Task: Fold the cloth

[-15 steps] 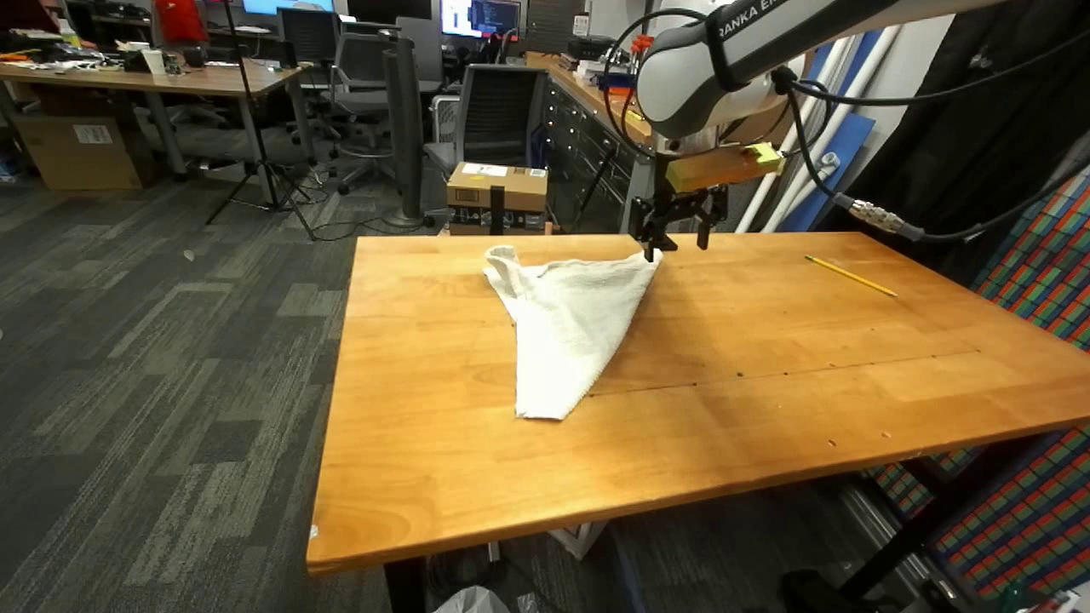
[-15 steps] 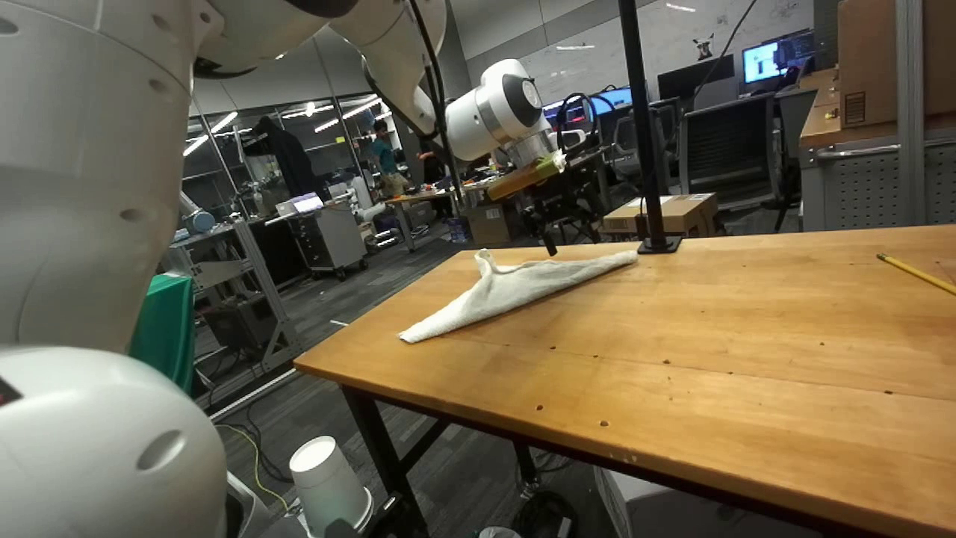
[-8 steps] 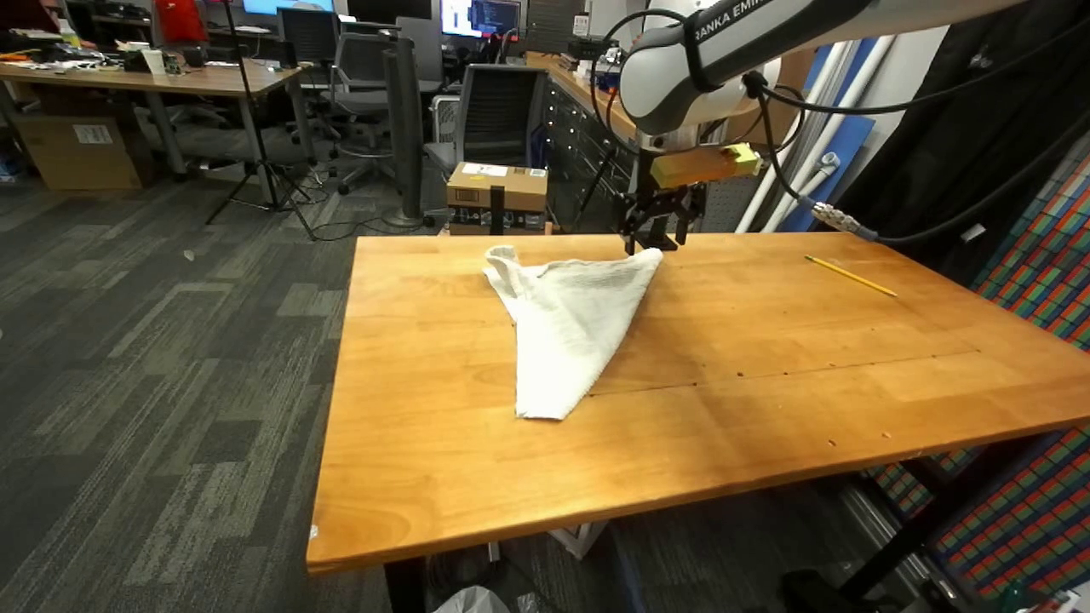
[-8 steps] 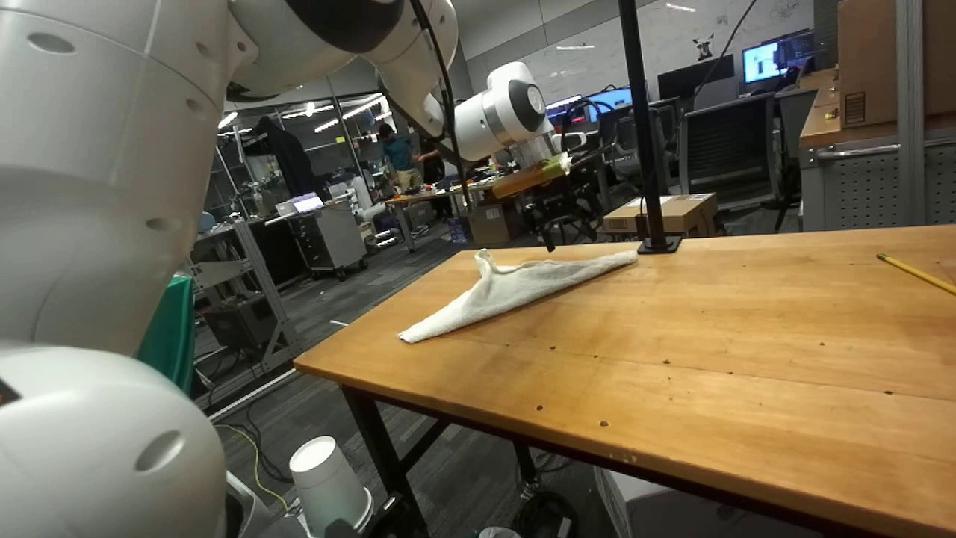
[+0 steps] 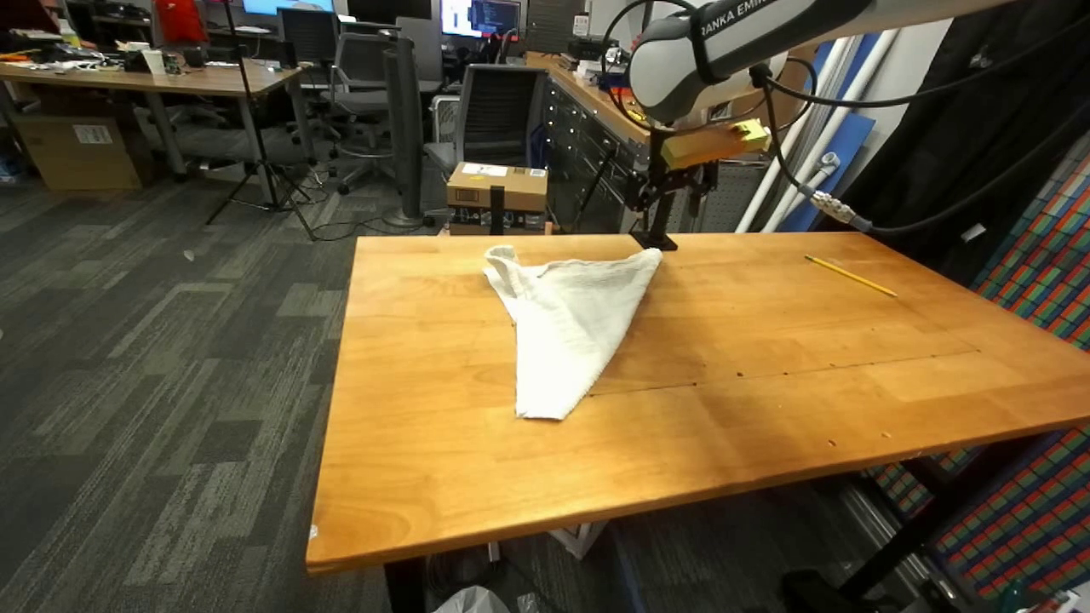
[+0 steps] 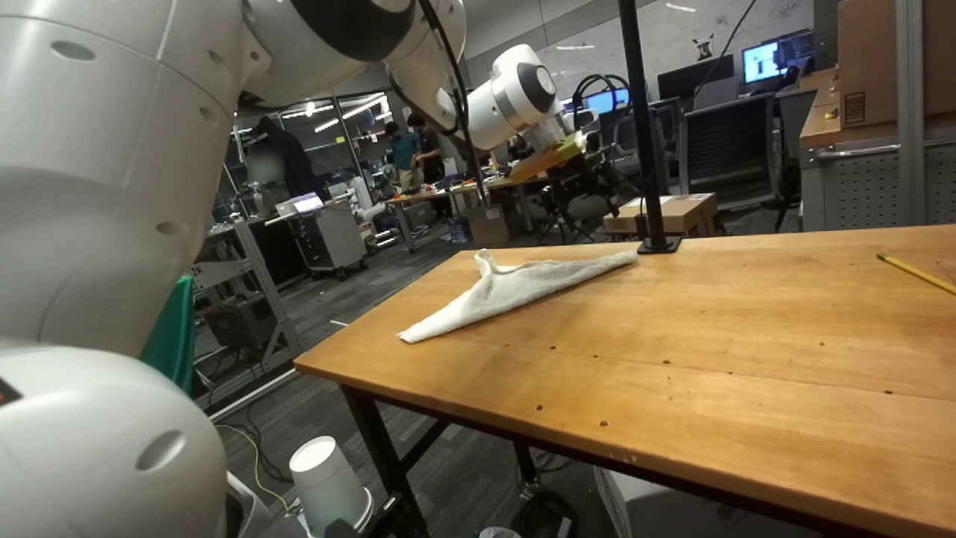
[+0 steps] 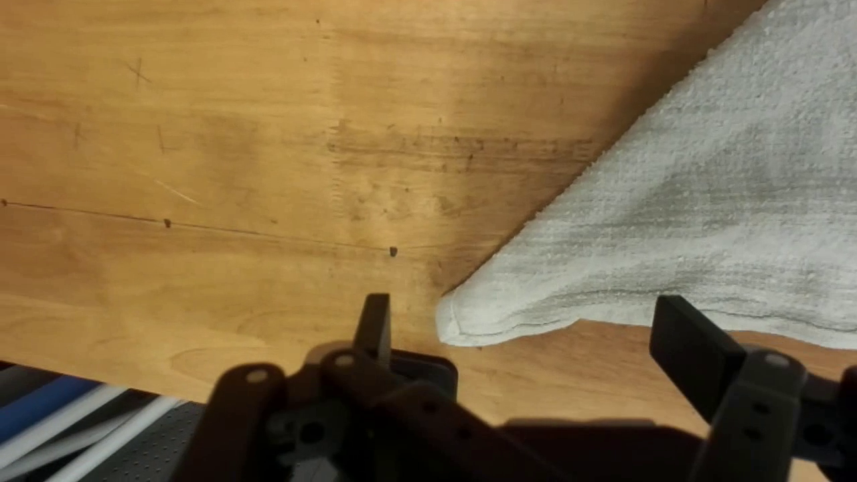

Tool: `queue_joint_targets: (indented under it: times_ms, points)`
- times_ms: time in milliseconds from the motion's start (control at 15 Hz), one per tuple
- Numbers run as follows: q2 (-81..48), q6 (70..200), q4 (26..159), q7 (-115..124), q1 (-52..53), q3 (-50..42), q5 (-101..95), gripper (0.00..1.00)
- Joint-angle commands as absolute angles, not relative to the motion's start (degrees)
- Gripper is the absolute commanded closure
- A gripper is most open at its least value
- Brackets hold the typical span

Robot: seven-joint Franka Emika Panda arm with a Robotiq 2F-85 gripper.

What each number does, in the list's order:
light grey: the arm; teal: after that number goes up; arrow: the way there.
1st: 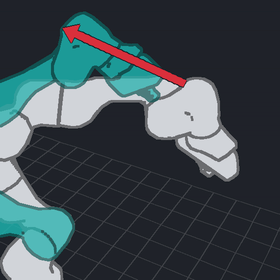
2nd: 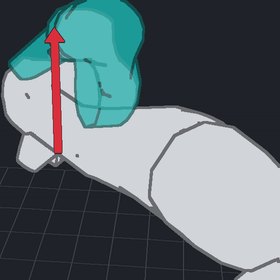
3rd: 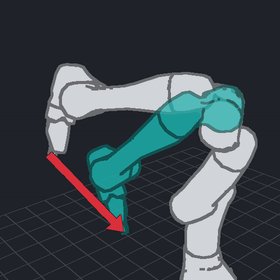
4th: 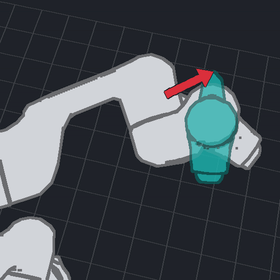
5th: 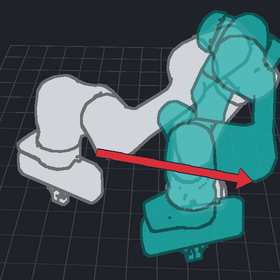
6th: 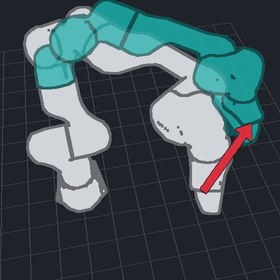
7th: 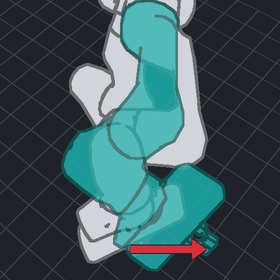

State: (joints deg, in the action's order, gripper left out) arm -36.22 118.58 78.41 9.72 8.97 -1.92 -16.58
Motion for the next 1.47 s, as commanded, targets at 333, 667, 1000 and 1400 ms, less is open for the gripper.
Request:
queue_joint_targets:
  times_ms: [333, 667, 1000, 1400]
  points:
    - [-48.02, 116.41, 66.00, 9.24, 9.16, -2.30, -15.35, 0.00]
    - [-54.33, 110.87, 58.87, 8.22, 8.80, -2.38, -14.22, 0.00]
    - [-57.47, 103.67, 52.76, 7.40, 8.36, -1.98, -12.18, 0.42]
    - [-56.40, 99.27, 53.25, 6.27, 9.12, -2.06, -12.40, 0.88]
